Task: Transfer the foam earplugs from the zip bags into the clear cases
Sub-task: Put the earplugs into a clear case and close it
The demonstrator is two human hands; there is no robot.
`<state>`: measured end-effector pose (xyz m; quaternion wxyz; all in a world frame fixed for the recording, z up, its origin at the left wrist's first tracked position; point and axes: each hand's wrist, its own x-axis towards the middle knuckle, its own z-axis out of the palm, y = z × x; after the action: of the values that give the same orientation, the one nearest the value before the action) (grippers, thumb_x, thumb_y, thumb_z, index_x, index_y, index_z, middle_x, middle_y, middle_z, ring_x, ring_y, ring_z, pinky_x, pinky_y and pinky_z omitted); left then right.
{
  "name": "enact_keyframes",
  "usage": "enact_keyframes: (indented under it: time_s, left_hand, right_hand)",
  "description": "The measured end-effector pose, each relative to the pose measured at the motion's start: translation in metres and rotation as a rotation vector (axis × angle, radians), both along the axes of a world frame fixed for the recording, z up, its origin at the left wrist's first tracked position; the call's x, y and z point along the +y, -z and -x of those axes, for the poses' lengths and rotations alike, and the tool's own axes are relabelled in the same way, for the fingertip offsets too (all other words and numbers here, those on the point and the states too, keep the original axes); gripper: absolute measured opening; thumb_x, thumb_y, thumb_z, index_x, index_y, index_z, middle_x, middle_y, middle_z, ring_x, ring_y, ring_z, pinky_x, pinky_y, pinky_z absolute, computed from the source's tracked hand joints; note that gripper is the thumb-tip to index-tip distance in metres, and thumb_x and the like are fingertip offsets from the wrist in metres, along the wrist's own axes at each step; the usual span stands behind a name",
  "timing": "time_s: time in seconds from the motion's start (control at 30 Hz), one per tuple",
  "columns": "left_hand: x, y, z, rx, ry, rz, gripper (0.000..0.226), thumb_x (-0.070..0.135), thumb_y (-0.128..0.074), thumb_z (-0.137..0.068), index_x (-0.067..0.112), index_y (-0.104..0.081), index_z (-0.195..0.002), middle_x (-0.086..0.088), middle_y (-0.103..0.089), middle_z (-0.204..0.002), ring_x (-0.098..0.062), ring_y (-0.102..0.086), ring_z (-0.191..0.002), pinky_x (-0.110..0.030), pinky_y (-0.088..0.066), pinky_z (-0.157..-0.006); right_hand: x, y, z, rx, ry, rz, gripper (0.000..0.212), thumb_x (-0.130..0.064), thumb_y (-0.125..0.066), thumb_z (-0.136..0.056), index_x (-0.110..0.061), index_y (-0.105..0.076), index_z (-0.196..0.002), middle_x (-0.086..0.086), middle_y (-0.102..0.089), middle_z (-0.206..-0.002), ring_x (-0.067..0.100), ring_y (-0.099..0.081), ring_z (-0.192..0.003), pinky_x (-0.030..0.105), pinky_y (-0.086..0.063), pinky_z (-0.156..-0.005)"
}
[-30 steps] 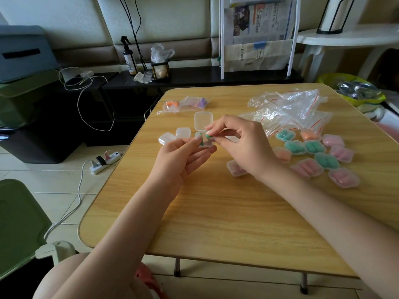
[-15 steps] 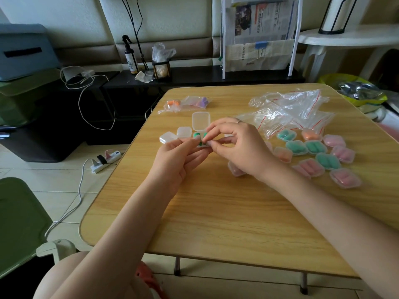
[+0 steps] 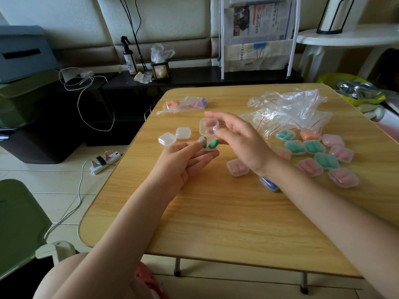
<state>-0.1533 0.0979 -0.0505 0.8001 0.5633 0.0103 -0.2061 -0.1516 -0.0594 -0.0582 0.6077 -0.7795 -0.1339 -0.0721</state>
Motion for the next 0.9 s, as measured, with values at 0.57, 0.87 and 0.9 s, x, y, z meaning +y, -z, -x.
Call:
enact_keyframes:
  time_s: [0.57,0.87,0.9]
  left_hand:
    - [0.0020,0.0012,-0.0018,0.016,-0.052,0.016,0.020,0.012,-0.057,-0.093,-0.006,-0.061,-0.103,-0.018,-0.073,-0.090,-0.019,-0.072,-0.086,-0.020,-0.057,-0.072]
    - [0.0032,0.0026,-0.0039,0.008,-0.068,0.029,0.023,0.013,-0.059,-0.092,-0.005,-0.061,-0.105,-0.020,-0.072,-0.095,-0.021,-0.071,-0.090,-0.021,-0.057,-0.073]
    - [0.0029,0.0026,-0.0035,0.002,-0.068,0.018,0.024,0.013,-0.059,-0.092,-0.006,-0.061,-0.106,-0.021,-0.072,-0.096,-0.021,-0.071,-0.091,-0.021,-0.057,-0.074]
  right_hand:
    - [-0.0087,0.0000,-0.0061,-0.475,0.155,0.426,0.016,-0.004,-0.072,-0.080,-0.014,-0.074,-0.093,-0.006,-0.064,-0.088,0.008,-0.056,-0.081,0.012,-0.041,-0.070]
    - [-0.0077,0.0016,-0.0014,-0.397,0.103,0.431,0.026,0.004,-0.062,-0.084,-0.013,-0.075,-0.099,-0.004,-0.068,-0.095,-0.001,-0.058,-0.081,0.011,-0.046,-0.076]
    - [-0.0069,0.0009,-0.0003,-0.391,0.104,0.400,0.025,0.003,-0.060,-0.085,-0.013,-0.075,-0.098,-0.004,-0.068,-0.093,0.005,-0.059,-0.079,0.015,-0.048,-0.074]
